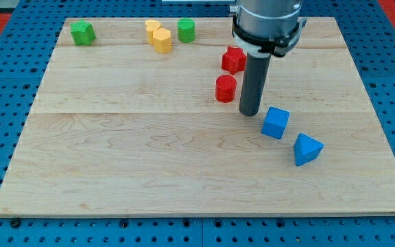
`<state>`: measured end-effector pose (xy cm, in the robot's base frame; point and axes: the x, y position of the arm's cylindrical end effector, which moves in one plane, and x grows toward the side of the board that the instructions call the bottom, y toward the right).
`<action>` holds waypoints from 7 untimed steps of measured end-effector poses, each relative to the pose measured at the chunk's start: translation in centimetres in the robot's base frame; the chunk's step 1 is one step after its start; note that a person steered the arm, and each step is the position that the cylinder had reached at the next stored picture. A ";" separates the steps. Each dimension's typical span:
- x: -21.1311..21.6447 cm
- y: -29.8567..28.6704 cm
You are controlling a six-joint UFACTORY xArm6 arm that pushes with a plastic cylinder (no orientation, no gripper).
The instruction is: Move the triangle to the right of the blue cube
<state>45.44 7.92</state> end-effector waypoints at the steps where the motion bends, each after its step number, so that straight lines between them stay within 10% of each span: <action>1: 4.0 -0.8; 3: 10.3 3.1; 7: 7.0 8.2</action>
<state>52.48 16.13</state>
